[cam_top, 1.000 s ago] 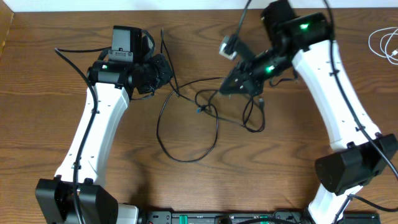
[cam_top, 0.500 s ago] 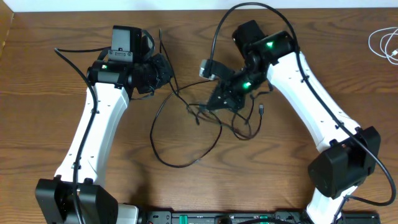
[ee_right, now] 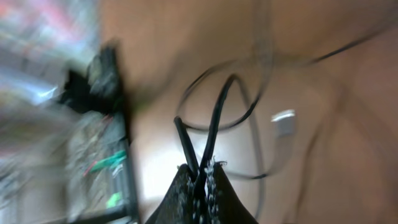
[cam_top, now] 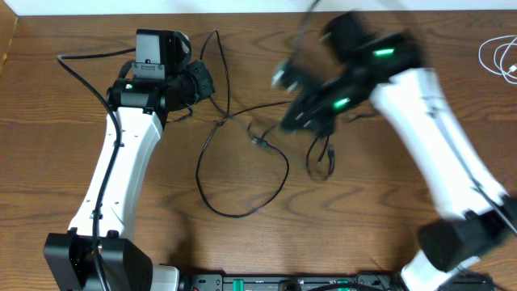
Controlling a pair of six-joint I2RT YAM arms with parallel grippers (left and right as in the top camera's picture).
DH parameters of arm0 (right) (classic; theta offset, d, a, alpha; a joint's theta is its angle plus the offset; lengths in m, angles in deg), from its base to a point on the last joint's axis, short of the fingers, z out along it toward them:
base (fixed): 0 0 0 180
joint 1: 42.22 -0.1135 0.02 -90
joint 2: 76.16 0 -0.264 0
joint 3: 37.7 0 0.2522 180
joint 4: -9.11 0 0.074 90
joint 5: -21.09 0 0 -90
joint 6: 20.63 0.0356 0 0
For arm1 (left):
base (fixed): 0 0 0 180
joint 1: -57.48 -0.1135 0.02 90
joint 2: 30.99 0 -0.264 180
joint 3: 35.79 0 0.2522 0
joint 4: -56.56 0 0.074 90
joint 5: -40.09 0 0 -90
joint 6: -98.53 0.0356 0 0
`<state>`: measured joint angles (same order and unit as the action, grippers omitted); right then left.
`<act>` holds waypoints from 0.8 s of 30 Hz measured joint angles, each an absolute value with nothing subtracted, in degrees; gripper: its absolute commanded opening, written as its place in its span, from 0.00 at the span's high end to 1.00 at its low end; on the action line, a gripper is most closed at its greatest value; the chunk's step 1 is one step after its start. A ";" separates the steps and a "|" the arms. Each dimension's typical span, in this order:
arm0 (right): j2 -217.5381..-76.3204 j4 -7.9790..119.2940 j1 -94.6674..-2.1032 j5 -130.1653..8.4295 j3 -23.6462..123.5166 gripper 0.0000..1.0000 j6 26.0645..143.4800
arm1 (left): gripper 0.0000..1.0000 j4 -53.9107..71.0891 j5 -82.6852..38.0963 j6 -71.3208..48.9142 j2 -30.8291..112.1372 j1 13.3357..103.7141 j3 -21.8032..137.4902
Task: Untangle cables
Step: 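Pull the grasped black cable up and right with the right gripper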
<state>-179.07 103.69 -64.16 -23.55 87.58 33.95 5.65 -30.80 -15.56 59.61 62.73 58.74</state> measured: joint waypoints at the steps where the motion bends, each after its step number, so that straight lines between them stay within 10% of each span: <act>1: -176.18 100.72 -60.92 -23.48 88.52 0.99 35.68 | 0.93 5.56 -30.82 -15.43 59.61 62.64 58.74; 14: -166.13 88.37 -35.17 -22.43 90.53 0.99 56.62 | 0.92 4.27 -30.53 -15.17 59.61 62.80 58.74; 21: -170.33 90.60 -34.41 -30.06 90.53 0.99 61.41 | 0.37 3.79 -30.88 -15.00 59.61 62.78 58.74; 24: -171.51 87.80 -34.17 -35.02 90.45 0.99 63.81 | 0.32 3.09 -30.95 -14.51 59.61 62.78 58.74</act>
<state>-171.51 87.80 -34.17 -35.02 90.45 63.81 3.09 -30.95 -14.51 59.61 62.78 58.74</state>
